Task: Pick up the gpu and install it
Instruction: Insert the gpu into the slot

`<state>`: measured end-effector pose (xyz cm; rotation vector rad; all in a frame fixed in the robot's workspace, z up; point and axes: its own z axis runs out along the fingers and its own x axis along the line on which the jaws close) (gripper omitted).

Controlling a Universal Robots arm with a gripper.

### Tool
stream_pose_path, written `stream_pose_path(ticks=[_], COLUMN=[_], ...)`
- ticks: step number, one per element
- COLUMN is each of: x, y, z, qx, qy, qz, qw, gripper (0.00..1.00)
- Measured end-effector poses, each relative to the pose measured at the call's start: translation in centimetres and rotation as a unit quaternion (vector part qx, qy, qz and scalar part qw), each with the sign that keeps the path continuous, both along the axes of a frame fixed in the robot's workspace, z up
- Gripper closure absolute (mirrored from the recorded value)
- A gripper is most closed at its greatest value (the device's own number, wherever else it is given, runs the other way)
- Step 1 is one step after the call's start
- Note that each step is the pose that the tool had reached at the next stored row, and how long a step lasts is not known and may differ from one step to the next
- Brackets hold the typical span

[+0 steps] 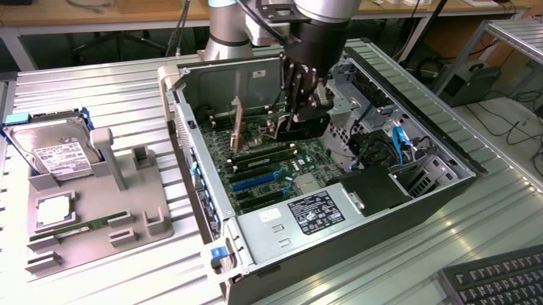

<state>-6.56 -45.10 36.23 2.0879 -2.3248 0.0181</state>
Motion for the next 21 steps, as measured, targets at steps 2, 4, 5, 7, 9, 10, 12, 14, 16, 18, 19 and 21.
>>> stream_pose_path(ticks=[2,4,5,7,9,10,12,14,16,18,19,21], x=[-0.7,-1.4,-1.7,-2.0,-2.1,-2.2,-2.2,-2.4,-2.6,-2.9,-3.0,-3.2], y=[0.00,0.00,0.00,0.00,-0.01,-0.02,-0.03,-0.03,-0.06,-0.07,-0.08,-0.09], z=[-0.13,-0.30,-0.39,-0.61,-0.90,-1.12,-1.47,-1.83,-2.38,-2.77,-3.09,-3.54], qx=[0.0000,0.0001,0.0001,0.0000,0.0002,0.0003,0.0007,0.0014,0.0021,0.0024,0.0027,0.0031], qy=[-0.0043,-0.0080,-0.0091,-0.0097,-0.0098,-0.0098,-0.0098,-0.0098,-0.0098,-0.0098,-0.0098,-0.0098], qz=[0.000,0.000,0.000,0.001,0.007,0.012,0.021,0.030,0.040,0.045,0.048,0.050], qw=[1.0000,1.0000,1.0000,1.0000,0.9999,0.9999,0.9997,0.9995,0.9992,0.9989,0.9988,0.9987], gripper=[0.74,0.74,0.74,0.74,0.74,0.74,0.74,0.74,0.74,0.74,0.74,0.74])
